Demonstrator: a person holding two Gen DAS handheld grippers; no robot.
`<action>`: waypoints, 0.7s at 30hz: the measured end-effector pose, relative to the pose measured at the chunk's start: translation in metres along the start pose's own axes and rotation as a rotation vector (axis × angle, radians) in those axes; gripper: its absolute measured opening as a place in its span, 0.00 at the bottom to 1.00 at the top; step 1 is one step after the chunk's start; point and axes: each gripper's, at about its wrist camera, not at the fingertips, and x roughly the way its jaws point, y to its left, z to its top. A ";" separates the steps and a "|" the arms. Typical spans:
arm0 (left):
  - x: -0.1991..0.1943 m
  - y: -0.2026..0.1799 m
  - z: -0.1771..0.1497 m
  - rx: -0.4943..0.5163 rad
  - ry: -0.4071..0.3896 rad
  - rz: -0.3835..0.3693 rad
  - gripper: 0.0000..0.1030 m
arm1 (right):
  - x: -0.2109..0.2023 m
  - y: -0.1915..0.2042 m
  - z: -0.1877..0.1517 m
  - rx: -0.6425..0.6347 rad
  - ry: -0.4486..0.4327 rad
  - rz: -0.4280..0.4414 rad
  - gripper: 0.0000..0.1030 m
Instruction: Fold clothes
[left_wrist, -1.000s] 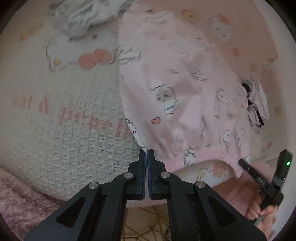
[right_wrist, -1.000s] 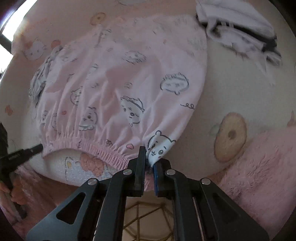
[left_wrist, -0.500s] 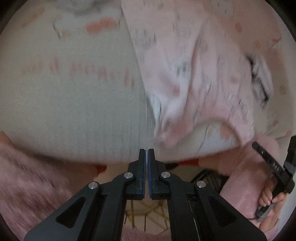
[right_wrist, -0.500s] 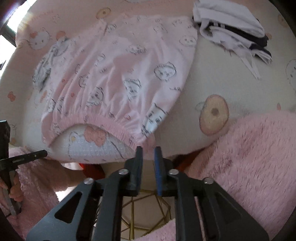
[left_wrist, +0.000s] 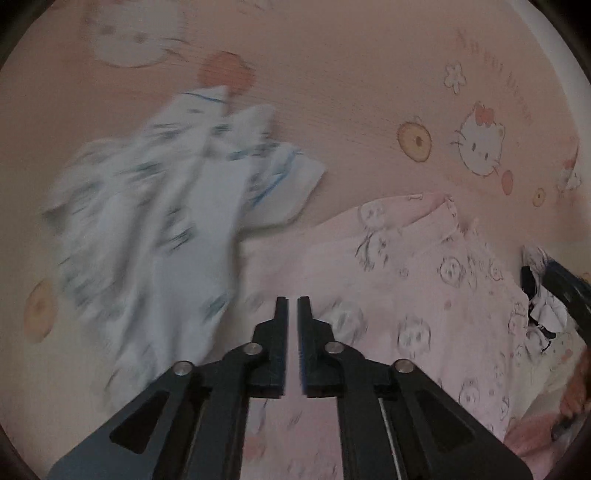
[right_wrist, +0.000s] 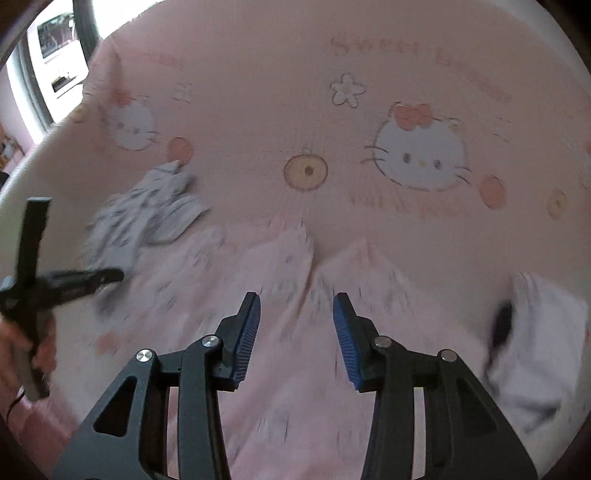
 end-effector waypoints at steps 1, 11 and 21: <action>0.008 -0.004 0.006 0.023 0.002 -0.011 0.36 | 0.022 0.001 0.006 -0.009 0.021 0.008 0.41; 0.058 -0.064 0.041 0.426 -0.020 -0.011 0.41 | 0.123 0.015 0.034 -0.137 0.093 0.070 0.52; 0.064 -0.053 0.066 0.390 0.030 -0.180 0.08 | 0.149 -0.004 0.041 -0.112 0.152 0.061 0.53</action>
